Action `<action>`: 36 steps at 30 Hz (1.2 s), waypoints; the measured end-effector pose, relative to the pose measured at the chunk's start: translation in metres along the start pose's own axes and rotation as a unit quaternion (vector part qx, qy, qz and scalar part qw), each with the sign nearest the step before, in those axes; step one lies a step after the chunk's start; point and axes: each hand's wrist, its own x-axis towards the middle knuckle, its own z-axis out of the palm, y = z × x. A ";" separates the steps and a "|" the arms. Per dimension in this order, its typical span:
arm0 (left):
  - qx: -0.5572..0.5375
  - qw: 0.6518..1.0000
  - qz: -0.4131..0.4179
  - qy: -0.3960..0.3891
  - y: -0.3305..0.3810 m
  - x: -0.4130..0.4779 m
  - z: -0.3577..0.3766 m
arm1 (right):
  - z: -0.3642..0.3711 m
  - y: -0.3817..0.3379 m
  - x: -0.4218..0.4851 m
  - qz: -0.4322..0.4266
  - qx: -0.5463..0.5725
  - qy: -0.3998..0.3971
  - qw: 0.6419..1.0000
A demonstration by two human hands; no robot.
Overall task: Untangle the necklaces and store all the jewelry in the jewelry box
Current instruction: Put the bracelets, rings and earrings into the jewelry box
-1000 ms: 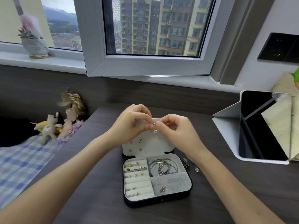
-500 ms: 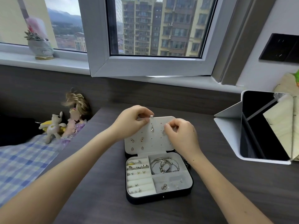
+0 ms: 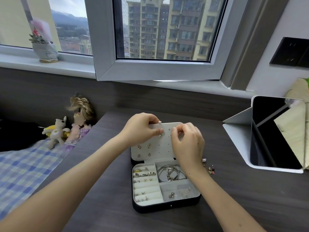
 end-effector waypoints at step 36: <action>-0.099 0.994 -0.025 0.024 -0.011 -0.008 -0.001 | -0.064 0.104 0.013 -0.014 -0.224 -0.385 0.895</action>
